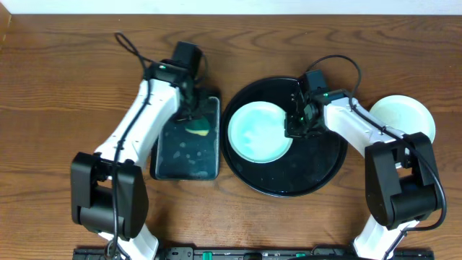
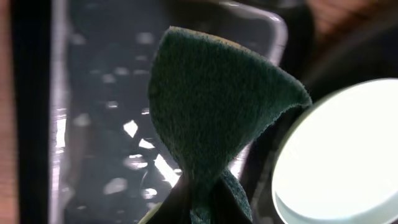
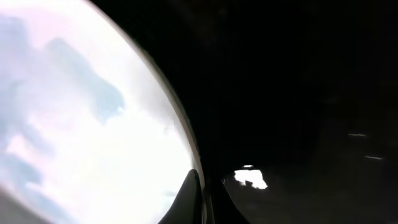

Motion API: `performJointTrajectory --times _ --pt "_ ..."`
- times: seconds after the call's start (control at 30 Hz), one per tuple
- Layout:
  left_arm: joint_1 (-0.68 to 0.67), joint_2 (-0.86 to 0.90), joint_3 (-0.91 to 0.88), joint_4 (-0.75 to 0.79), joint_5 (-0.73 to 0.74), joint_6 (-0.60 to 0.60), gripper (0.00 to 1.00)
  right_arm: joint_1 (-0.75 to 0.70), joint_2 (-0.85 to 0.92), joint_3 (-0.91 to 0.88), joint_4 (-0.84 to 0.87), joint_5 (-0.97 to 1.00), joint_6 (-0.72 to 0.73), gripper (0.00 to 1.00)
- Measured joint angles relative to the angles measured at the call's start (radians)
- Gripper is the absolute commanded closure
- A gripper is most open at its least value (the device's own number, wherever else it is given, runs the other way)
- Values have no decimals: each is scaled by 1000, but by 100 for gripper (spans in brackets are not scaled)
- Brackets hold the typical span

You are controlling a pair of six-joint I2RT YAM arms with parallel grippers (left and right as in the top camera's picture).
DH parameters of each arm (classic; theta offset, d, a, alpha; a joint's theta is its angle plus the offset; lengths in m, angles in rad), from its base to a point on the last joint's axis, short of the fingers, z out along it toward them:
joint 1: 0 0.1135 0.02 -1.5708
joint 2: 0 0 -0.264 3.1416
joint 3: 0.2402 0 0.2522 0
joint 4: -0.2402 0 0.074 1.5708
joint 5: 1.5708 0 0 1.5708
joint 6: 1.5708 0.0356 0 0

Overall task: Clean dirty plates on tray and stack at the side
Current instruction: 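Return the sponge with the left gripper to the black tray, then lift the scrubbed plate with the right gripper, tilting it upright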

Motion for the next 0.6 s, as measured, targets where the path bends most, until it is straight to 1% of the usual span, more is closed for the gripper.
performJointTrajectory --times 0.1,0.27,0.4,0.5,0.6 --pt "35 0 -3 -13 -4 3 92 -1 0 -8 8 -51 -12 99" --pt "68 0 -18 -23 -4 19 92 -19 -45 -16 5 -65 -23 99" --pt "73 0 -27 -24 -4 46 92 -29 -148 -18 -11 13 -26 99" --pt "73 0 -28 -24 -4 68 92 -28 -241 -18 -43 126 -29 99" --pt "73 0 -28 -24 -4 75 92 -28 -286 -18 -77 231 -34 99"
